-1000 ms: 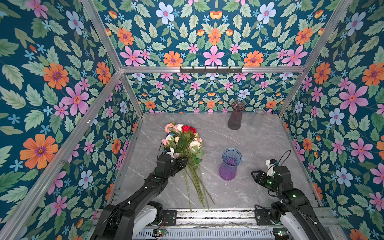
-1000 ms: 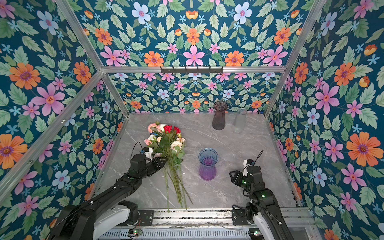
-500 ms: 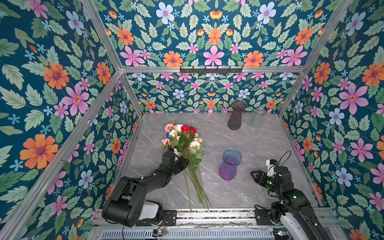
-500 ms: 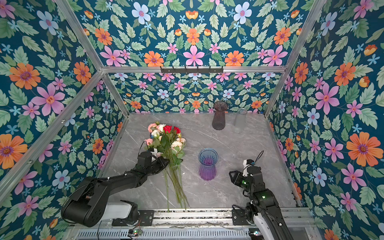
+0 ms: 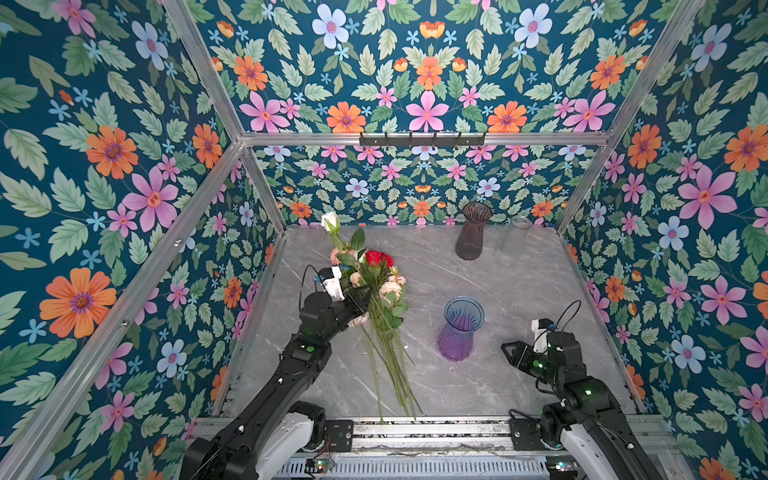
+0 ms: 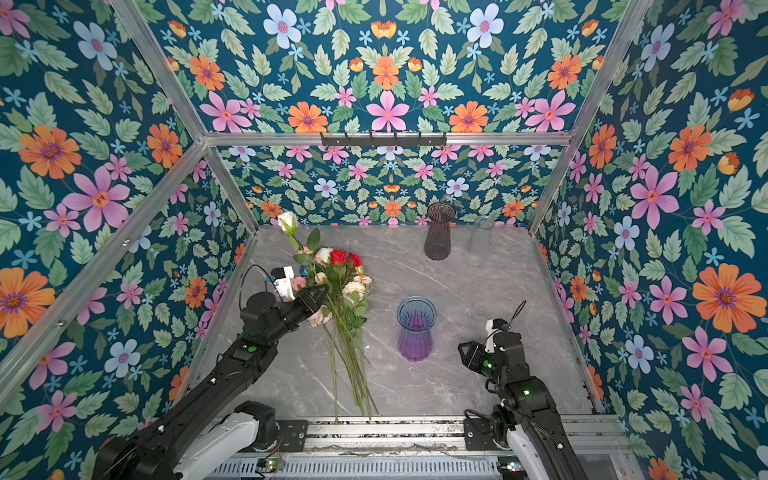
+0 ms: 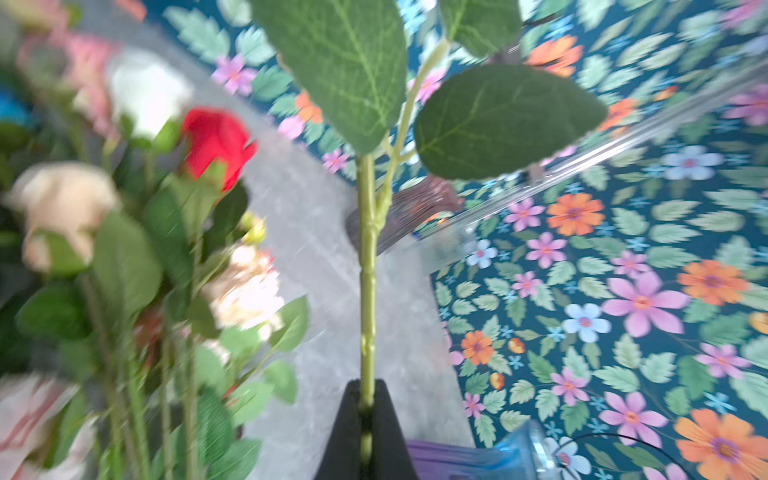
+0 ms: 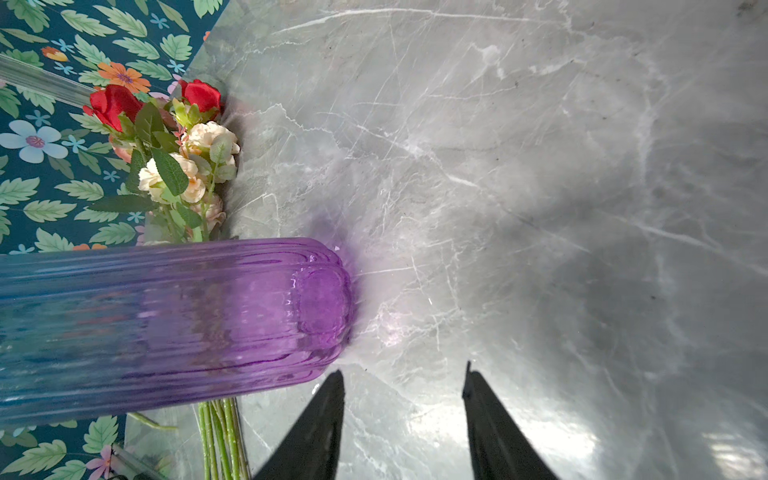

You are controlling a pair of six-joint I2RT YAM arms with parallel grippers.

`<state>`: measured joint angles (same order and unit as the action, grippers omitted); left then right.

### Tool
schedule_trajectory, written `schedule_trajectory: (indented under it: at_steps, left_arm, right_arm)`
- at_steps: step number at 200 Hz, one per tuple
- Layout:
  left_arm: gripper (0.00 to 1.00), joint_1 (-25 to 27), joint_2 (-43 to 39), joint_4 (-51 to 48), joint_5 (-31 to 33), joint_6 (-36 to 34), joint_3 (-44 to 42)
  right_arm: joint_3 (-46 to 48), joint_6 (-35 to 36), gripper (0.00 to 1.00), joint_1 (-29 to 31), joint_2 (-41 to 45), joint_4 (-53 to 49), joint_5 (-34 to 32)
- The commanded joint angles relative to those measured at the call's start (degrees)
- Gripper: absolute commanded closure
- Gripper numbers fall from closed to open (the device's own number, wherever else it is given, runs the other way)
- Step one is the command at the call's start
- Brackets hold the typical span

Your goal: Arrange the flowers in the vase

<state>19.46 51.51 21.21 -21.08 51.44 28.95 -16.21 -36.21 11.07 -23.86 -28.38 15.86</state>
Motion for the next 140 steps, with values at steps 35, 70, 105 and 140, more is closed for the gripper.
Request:
schedule_trajectory:
  at_steps: [35, 70, 105, 140]
  left_arm:
    - [1.0, 4.17, 1.21, 7.68, -3.49, -3.98, 16.95]
    - [1.0, 11.51, 5.78, 14.98, -1.86, -9.57, 26.6]
    - [1.0, 18.38, 13.08, 18.83, -2.85, -13.12, 32.29]
    - [1.0, 24.73, 17.58, 15.17, 2.05, -21.9, 33.36]
  right_arm:
    - [-0.14, 0.27, 0.52, 0.02, 0.0, 1.51, -0.61]
    - [-0.06, 0.39, 0.52, 0.01, 0.13, 1.6, -0.39]
    - [0.12, 0.53, 0.52, 0.05, 0.63, 1.81, 0.43]
    - [0.37, 0.99, 0.52, 0.01, 0.51, 2.66, 2.33]
